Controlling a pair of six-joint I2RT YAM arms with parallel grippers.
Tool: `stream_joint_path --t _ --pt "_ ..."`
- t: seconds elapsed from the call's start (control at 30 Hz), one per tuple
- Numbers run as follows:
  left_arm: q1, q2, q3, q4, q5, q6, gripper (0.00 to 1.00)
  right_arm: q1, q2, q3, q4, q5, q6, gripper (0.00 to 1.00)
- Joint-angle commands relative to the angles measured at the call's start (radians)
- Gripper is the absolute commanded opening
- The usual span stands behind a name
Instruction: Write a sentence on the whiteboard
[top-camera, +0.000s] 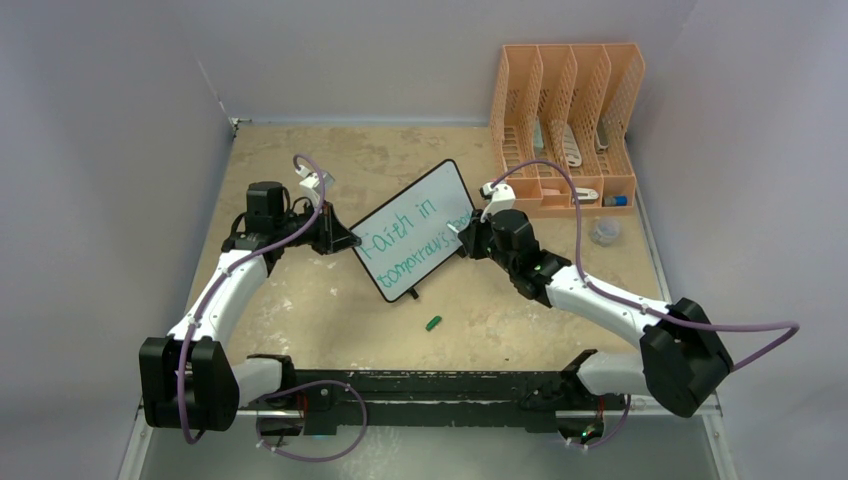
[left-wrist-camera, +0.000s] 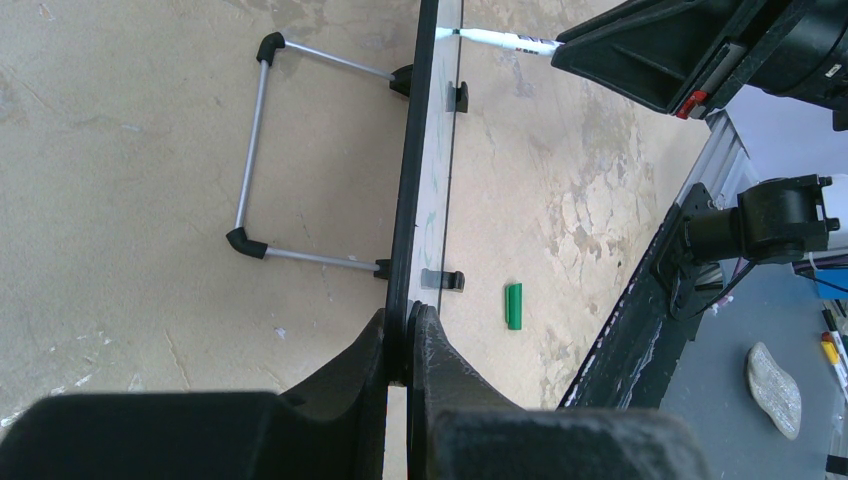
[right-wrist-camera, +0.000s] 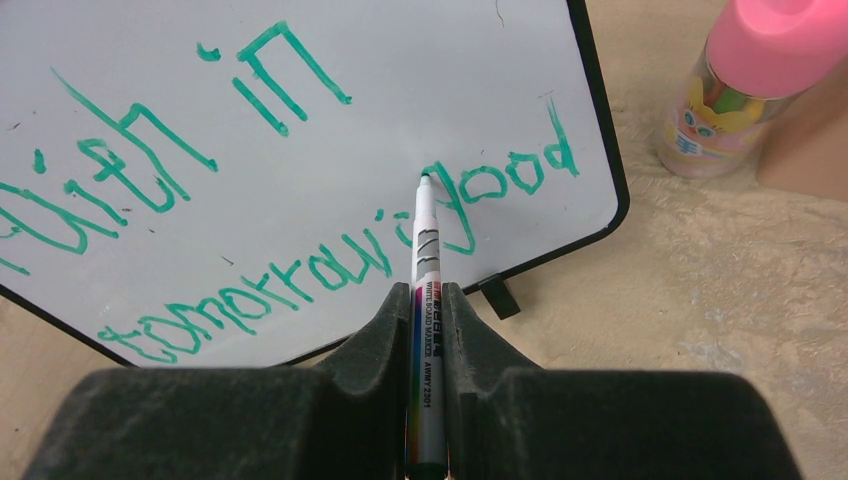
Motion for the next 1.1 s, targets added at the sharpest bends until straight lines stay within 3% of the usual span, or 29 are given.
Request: stream_joint_path --t 0.0,1.07 --pt "0.013 0.018 -0.001 -0.013 -0.132 0.078 0.0 0.005 0.001 0.044 0.031 0.008 0.007 0.0" --pt "0.014 0.018 -0.001 -0.012 -0.134 0.078 0.0 0.005 -0.002 0.012 -0.028 0.041 0.009 0.0"
